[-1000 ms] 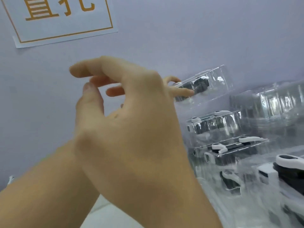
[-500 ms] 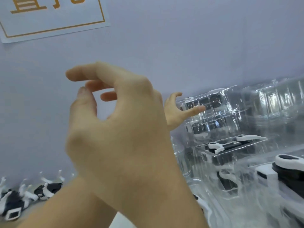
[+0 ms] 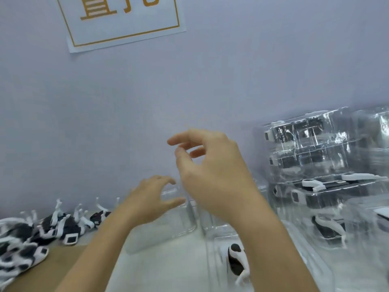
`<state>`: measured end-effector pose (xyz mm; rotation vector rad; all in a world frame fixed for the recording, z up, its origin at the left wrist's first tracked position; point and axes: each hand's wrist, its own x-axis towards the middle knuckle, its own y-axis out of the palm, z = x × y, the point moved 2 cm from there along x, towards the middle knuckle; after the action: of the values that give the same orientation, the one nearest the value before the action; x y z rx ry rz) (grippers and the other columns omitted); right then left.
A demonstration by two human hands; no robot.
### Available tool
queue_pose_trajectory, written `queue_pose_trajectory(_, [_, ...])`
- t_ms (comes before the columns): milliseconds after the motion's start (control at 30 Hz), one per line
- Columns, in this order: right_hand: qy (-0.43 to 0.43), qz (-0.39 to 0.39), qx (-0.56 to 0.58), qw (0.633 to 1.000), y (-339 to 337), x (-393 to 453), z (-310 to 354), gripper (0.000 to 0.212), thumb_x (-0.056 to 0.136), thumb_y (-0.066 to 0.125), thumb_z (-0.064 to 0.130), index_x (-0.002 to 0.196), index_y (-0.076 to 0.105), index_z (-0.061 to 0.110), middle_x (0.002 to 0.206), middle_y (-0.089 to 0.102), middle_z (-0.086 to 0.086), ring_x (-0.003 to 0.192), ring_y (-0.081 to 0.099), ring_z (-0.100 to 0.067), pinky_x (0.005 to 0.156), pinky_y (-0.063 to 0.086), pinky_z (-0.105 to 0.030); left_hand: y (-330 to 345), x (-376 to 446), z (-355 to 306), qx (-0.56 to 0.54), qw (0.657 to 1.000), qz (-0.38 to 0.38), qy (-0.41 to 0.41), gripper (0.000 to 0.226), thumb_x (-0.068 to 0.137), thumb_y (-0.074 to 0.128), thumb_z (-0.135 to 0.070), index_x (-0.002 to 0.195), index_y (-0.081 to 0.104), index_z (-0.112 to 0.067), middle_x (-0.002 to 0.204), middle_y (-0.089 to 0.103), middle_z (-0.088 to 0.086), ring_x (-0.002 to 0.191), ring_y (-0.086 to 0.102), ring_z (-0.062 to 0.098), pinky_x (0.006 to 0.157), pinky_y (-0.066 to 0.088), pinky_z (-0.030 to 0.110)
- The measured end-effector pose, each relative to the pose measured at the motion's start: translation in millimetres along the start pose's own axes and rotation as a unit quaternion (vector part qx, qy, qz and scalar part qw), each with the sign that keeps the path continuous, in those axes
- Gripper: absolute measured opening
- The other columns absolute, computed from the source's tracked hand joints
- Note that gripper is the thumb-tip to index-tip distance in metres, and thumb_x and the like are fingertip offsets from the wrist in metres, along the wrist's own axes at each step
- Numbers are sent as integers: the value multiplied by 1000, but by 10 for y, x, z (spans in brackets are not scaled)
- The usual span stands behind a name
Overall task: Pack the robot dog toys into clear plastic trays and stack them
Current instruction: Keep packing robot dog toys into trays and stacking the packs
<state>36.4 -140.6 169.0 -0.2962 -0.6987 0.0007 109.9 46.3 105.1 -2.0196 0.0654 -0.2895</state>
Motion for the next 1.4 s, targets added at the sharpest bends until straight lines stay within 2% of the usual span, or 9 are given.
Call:
queue_pose_trajectory(100, [22,12,-26,999,1,34,-184,18,92,59,25,99,73,35,91,65,20,89,59,3,70,44,-6,18,-318,575,49,995,12,-81,45,77,71,-64,116,53,-52,126,53,-23,123,47,5,108,38,31])
queue_pose_trajectory(300, [66,63,-75,993,200,37,-490,20,92,58,21,95,73,33,87,66,17,77,59,3,58,41,-4,323,-512,910,19,986,-156,-61,31,87,77,-28,116,68,-36,91,62,-23,100,54,13,90,40,29])
queue_pose_trajectory(533, [131,169,-171,962,510,-79,-691,18,92,57,21,89,75,22,76,69,10,62,60,1,49,44,-7,180,-498,887,-59,961,-259,-81,12,84,76,-10,76,75,-19,71,68,-12,77,63,18,77,49,34])
queue_pose_trajectory(700, [186,223,-158,944,836,-214,-794,43,95,54,35,95,68,-6,94,71,-22,72,67,-32,78,58,-46,-27,-577,869,-282,878,-364,-132,19,94,67,-16,78,69,-25,78,69,-5,76,62,15,60,51,22])
queue_pose_trajectory(767, [197,210,-79,955,980,-269,-767,47,94,56,47,93,72,3,91,74,-15,80,72,-27,82,58,-49,-43,-603,794,-355,857,-353,-125,18,96,67,-18,80,70,-25,83,70,0,77,62,15,52,50,15])
queue_pose_trajectory(900, [181,55,82,979,1175,-305,-682,25,85,70,51,93,69,27,86,73,8,81,70,-7,76,59,-31,-77,-616,646,-423,845,-311,-97,13,96,65,-20,87,73,-23,86,73,-3,88,67,15,81,54,30])
queue_pose_trajectory(1000, [160,-56,103,980,1142,-302,-669,18,86,73,42,92,64,28,81,71,6,73,68,-7,65,52,-21,-113,-624,609,-400,864,-299,-66,6,93,71,-24,90,74,-20,80,73,-11,83,66,5,74,50,17])
queue_pose_trajectory(1133, [189,-35,177,965,1124,-307,-708,8,92,68,18,100,67,21,84,76,2,76,72,-11,72,58,-30,-93,-614,600,-353,894,-271,-61,11,90,74,-20,80,69,-22,72,68,-12,67,60,3,60,46,13])
queue_pose_trajectory(1400, [227,37,253,940,1150,-341,-734,17,92,63,-5,99,69,9,78,77,-4,70,73,-11,60,56,-20,-6,-620,551,-431,884,-167,-71,25,94,69,-31,88,75,-8,85,71,17,75,60,26,74,49,40])
